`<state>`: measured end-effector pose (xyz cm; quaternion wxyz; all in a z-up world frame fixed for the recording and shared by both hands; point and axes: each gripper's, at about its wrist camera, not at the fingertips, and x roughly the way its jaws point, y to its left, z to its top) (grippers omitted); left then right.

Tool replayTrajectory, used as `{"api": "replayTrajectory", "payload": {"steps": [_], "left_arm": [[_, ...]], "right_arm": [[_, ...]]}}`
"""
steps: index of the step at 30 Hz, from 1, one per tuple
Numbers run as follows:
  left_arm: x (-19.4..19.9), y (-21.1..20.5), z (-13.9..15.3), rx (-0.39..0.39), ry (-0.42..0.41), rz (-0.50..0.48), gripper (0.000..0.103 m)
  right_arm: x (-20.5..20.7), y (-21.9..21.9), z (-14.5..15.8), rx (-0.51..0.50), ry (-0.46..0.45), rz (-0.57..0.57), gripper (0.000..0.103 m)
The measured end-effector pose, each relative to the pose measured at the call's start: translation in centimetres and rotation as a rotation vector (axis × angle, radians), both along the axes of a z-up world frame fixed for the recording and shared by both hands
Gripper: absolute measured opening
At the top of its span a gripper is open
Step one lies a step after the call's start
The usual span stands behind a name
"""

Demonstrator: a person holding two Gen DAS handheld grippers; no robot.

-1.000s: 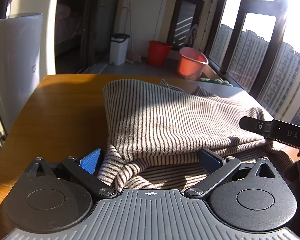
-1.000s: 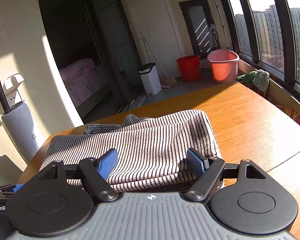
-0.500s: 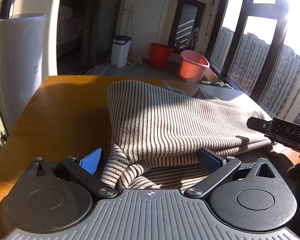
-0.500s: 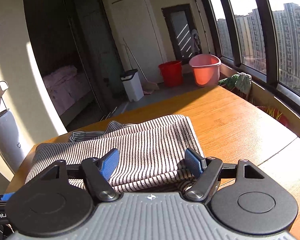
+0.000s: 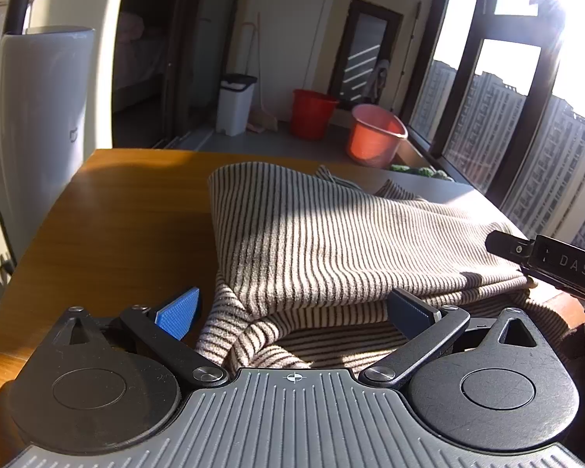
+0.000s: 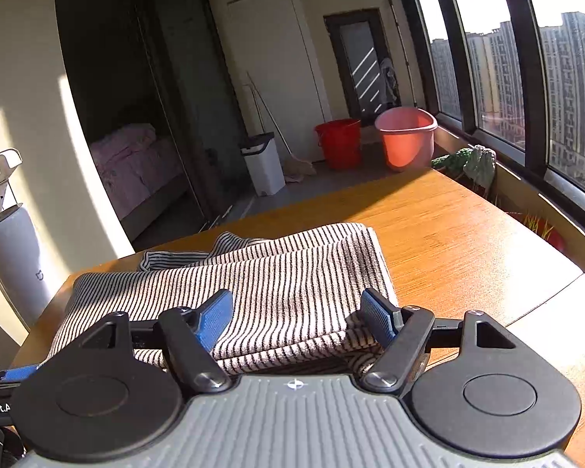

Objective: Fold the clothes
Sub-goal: 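Press and smooth the folded sweater with both open grippers, then grasp the sweater hem with the right gripper while the left gripper grasps beside it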

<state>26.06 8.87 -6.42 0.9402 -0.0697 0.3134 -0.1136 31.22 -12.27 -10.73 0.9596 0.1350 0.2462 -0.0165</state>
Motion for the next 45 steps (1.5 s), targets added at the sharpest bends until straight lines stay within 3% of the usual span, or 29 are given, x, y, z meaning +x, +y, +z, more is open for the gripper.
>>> {"api": "replayTrajectory", "payload": {"steps": [4, 9, 12, 14, 16, 21, 26, 31, 34, 35, 37, 44, 45], "left_arm": [[0.3, 0.3, 0.1, -0.014, 0.011, -0.001, 0.103], [1.0, 1.8, 1.2, -0.023, -0.038, 0.010, 0.103], [2.5, 3.0, 1.4, -0.047, 0.014, 0.037, 0.103], [3.4, 3.9, 1.6, -0.075, 0.051, 0.045, 0.103], [4.4, 4.9, 2.0, -0.104, 0.081, 0.038, 0.103], [6.7, 6.7, 1.7, -0.172, 0.162, 0.004, 0.103], [8.4, 5.6, 0.5, -0.215, 0.222, -0.052, 0.103], [9.5, 3.8, 0.1, -0.175, 0.201, -0.101, 0.103], [10.1, 3.0, -0.1, -0.135, 0.174, -0.111, 0.102], [10.2, 2.7, -0.1, -0.113, 0.163, -0.111, 0.096], [10.4, 2.0, 0.0, -0.064, 0.140, -0.110, 0.082], [11.4, 2.2, 0.9, -0.039, 0.086, -0.108, 0.050], [11.6, 2.3, 1.2, -0.039, 0.075, -0.107, 0.039]], "right_arm": [[0.2, 0.3, 0.0, -0.016, 0.010, 0.020, 0.081], [0.2, -0.2, -0.1, 0.030, 0.000, 0.050, 0.085], [0.4, -0.6, 0.2, 0.011, 0.016, 0.084, 0.085], [0.6, -1.1, 0.8, -0.051, 0.027, 0.089, 0.078], [0.9, -2.3, 1.7, -0.097, 0.024, 0.058, 0.078], [3.9, -6.2, 3.4, 0.017, 0.063, 0.097, 0.079], [8.2, -5.8, 2.2, 0.009, 0.156, 0.170, 0.080], [10.6, -5.2, 0.6, 0.073, 0.217, 0.262, 0.079], [11.1, -4.6, 0.4, 0.060, 0.210, 0.301, 0.070], [11.3, -4.3, 0.4, 0.049, 0.211, 0.312, 0.055], [12.0, -3.9, 0.5, 0.029, 0.218, 0.328, 0.034], [13.9, -2.5, 2.1, -0.013, 0.170, 0.351, 0.023], [13.5, -2.6, 3.0, -0.007, 0.143, 0.356, 0.022]]}}
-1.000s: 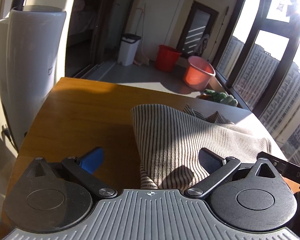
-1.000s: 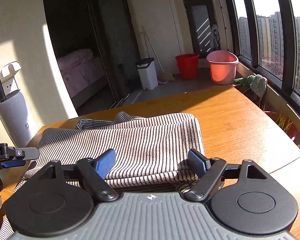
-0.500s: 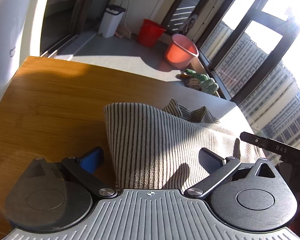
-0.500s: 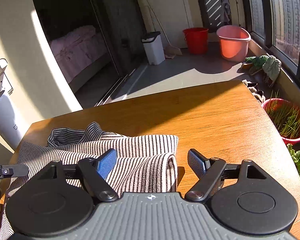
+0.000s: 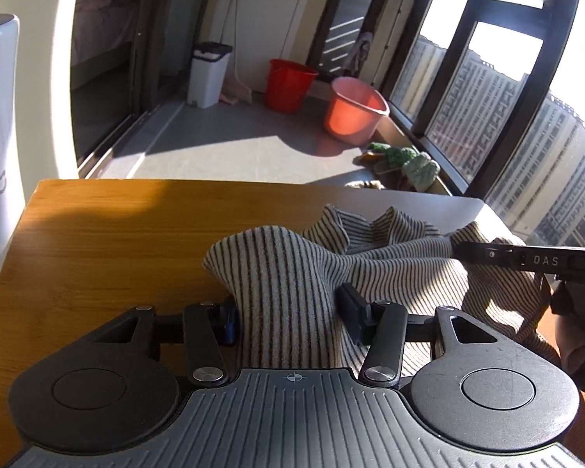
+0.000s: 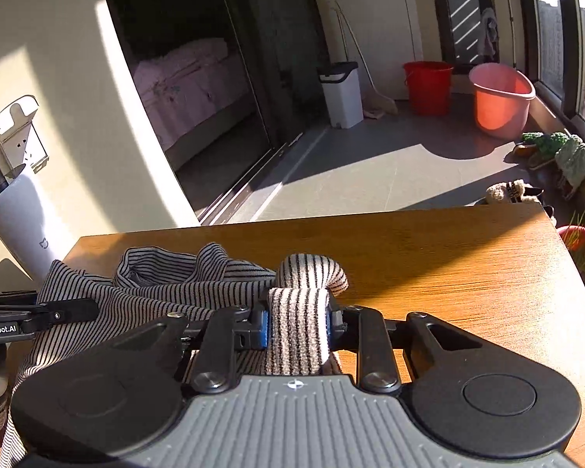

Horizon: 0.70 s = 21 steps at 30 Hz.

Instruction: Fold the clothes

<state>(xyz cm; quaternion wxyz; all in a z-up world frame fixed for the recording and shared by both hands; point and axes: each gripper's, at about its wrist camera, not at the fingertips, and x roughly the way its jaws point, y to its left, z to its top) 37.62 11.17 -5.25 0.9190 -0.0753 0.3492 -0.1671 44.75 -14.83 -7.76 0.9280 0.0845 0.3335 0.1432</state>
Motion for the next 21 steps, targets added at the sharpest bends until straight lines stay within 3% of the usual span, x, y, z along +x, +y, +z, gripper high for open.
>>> {"api": "replayTrajectory", "payload": {"steps": [3, 9, 15, 21], "left_arm": [[-0.6, 0.3, 2.1, -0.020, -0.066, -0.013, 0.030], [-7.3, 0.6, 6.4, -0.060, -0.235, -0.089, 0.029], [-16.6, 0.0, 6.1, -0.046, -0.278, -0.137, 0.029], [-18.0, 0.9, 4.4, -0.064, -0.214, -0.058, 0.029]], "right_arm": [[-2.2, -0.3, 3.3, 0.039, -0.097, 0.023, 0.019], [-12.9, -1.5, 8.7, 0.040, -0.280, 0.115, 0.017], [-20.8, -0.7, 7.3, -0.072, -0.257, 0.154, 0.017], [-17.5, 2.3, 6.2, -0.095, -0.217, 0.178, 0.016]]}}
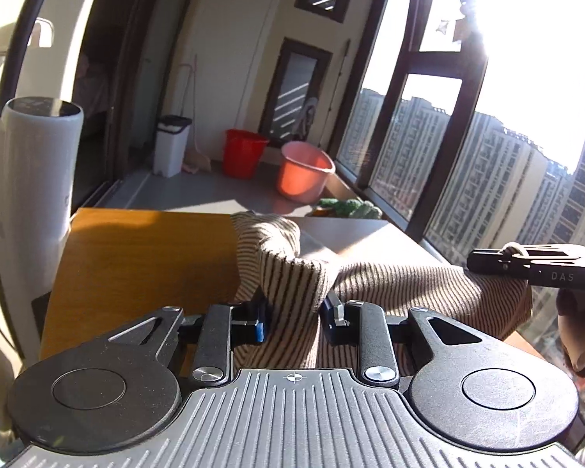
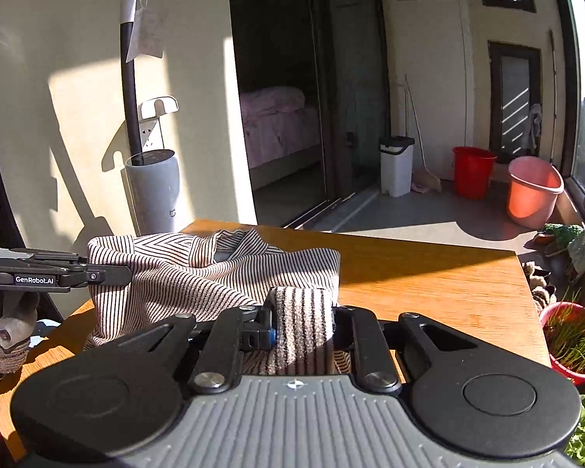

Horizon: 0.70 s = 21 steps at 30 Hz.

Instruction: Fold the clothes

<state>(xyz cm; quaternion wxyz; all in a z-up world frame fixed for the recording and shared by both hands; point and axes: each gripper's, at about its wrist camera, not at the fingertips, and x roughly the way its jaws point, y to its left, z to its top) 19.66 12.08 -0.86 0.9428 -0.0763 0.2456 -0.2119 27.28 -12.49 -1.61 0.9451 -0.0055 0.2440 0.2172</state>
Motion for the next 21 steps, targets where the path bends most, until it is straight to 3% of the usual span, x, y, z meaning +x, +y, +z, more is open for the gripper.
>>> {"api": "replayTrajectory", "payload": {"steps": [8, 10, 13, 14, 16, 18, 21], "left_arm": [[3.0, 5.6, -1.7, -0.073, 0.058, 0.195, 0.032], [3.7, 6.8, -2.4, -0.090, 0.089, 0.231, 0.034], [4.2, 8.8, -3.4, -0.117, 0.143, 0.271, 0.035], [4.0, 9.5, -3.6, -0.136, 0.155, 0.272, 0.037], [4.1, 10.7, -3.8, -0.211, 0.187, 0.263, 0.051], [4.8, 11.3, -3.9, -0.302, 0.234, 0.220, 0.071], [6.4, 10.2, -4.5, -0.310, 0.288, 0.180, 0.078]], "right_arm": [[13.4, 7.3, -0.4, -0.158, 0.010, 0.101, 0.018], [16.6, 8.1, -2.2, -0.245, 0.057, 0.045, 0.028], [18.9, 7.0, -4.0, -0.347, 0.045, -0.121, 0.029], [19.1, 5.9, -3.9, -0.304, 0.061, -0.142, 0.029], [19.0, 3.7, -3.7, -0.137, 0.142, -0.110, 0.037], [18.8, 2.0, -3.9, 0.014, 0.229, -0.062, 0.058], [19.1, 2.1, -5.8, 0.053, 0.315, -0.009, 0.059]]}}
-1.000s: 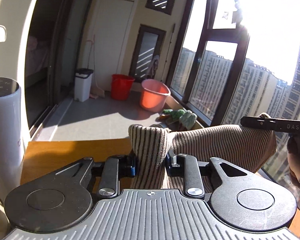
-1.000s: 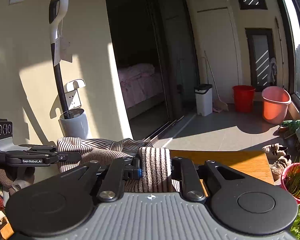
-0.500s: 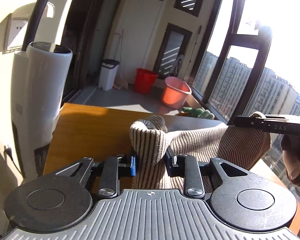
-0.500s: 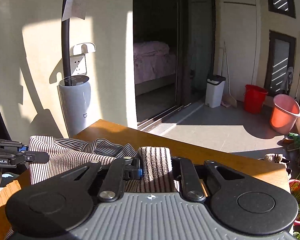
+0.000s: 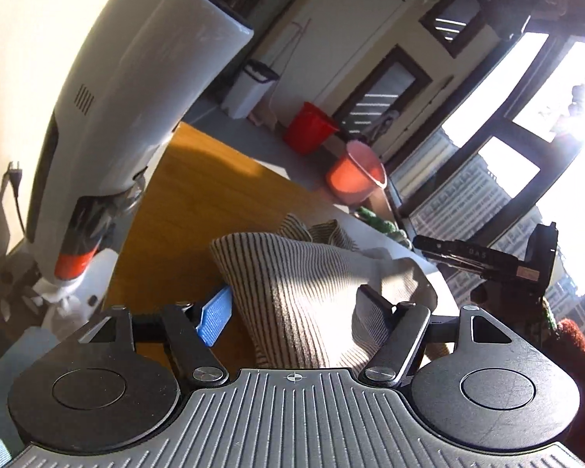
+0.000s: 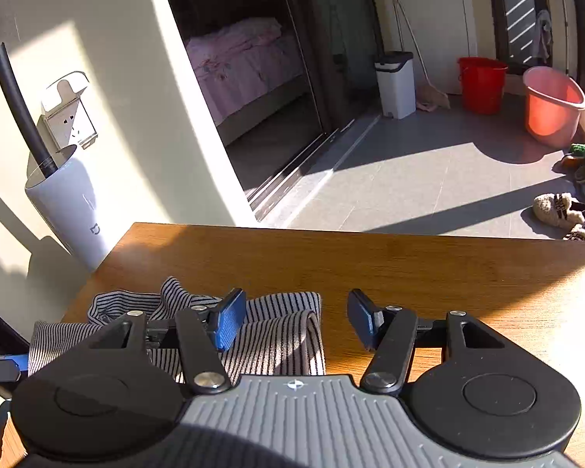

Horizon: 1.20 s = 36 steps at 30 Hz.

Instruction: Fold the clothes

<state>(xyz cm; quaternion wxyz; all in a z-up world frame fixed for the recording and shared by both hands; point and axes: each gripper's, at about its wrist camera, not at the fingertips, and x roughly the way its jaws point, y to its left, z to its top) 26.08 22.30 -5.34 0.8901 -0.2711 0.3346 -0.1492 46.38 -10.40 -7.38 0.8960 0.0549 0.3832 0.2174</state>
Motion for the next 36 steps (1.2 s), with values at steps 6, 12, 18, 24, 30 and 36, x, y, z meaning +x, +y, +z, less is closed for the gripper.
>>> {"api": "replayTrajectory", "payload": {"steps": [6, 12, 18, 24, 30, 36], "left_arm": [[3.0, -2.1, -1.3, 0.072, 0.056, -0.023, 0.081], [6.7, -3.4, -2.0, 0.138, 0.063, -0.072, 0.055], [11.3, -6.9, -1.3, 0.207, 0.006, -0.198, 0.039], [12.7, -10.1, -0.9, 0.246, -0.007, -0.270, 0.056], [12.8, -9.5, -2.1, 0.192, 0.037, -0.264, 0.066], [13.9, -9.2, -1.1, 0.202, 0.003, -0.221, 0.032]], "right_arm": [[0.6, 1.8, -2.6, 0.021, 0.016, 0.078, 0.066], [-1.3, -0.3, -2.3, 0.062, -0.012, 0.060, 0.022], [-4.7, -6.5, -2.6, 0.111, -0.007, -0.091, 0.027], [-6.4, -9.4, -2.0, 0.144, 0.017, -0.145, 0.052], [-4.1, -7.4, -3.3, 0.184, 0.068, -0.108, 0.040], [-1.9, -6.2, -1.8, 0.150, -0.030, -0.087, 0.023]]}}
